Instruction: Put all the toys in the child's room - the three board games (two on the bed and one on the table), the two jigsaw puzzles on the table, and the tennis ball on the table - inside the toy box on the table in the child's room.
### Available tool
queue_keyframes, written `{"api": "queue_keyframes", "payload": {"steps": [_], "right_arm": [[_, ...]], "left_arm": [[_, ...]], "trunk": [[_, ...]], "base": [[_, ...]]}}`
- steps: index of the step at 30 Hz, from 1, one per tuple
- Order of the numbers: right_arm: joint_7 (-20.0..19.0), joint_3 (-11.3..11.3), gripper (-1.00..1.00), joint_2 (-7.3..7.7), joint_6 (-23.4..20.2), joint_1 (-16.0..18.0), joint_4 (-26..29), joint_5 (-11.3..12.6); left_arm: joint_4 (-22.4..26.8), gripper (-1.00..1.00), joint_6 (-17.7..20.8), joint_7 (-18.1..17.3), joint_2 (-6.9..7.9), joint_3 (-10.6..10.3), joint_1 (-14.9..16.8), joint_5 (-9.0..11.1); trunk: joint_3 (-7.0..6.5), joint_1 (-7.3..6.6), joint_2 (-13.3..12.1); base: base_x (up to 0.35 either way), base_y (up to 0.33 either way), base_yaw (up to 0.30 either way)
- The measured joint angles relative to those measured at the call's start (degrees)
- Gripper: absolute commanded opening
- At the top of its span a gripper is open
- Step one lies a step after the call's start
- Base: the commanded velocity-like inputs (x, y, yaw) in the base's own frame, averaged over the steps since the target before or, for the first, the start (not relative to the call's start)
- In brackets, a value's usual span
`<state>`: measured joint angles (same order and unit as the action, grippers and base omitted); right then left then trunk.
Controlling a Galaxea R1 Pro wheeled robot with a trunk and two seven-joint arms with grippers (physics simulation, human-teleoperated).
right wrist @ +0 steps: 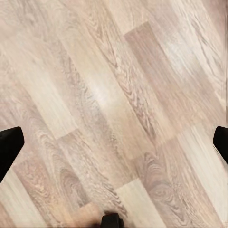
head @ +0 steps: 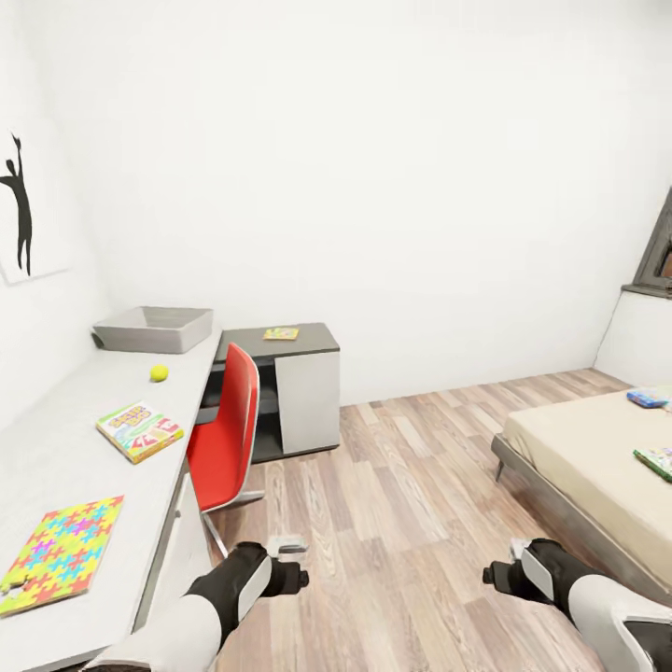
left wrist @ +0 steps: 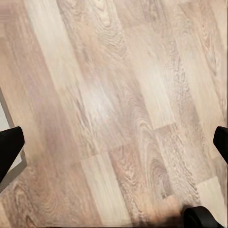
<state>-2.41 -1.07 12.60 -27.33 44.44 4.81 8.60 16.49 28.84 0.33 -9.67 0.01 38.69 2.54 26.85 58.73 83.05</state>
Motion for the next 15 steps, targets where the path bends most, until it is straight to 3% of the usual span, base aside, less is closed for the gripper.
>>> {"api": "queue_keyframes", "payload": {"steps": [8, 15], "right_arm": [[-0.1, 0.0, 1.0, 0.14, -5.7, 4.5, 2.6, 0.1], [-0.1, 0.0, 1.0, 0.51, -10.1, 5.8, 9.0, 0.2]], "left_arm": [[5.3, 1.0, 2.3, -0.1, -0.33, -0.3, 0.8, 2.9], [9.0, 1.0, 3.1, -0.2, -0.33, -0.9, 0.8, 7.7]], "trunk": [[0.01, 0.0, 0.0], [0.01, 0.0, 0.0]], "base": [[0.0, 0.0, -0.285], [0.0, 0.0, -0.285]]}}
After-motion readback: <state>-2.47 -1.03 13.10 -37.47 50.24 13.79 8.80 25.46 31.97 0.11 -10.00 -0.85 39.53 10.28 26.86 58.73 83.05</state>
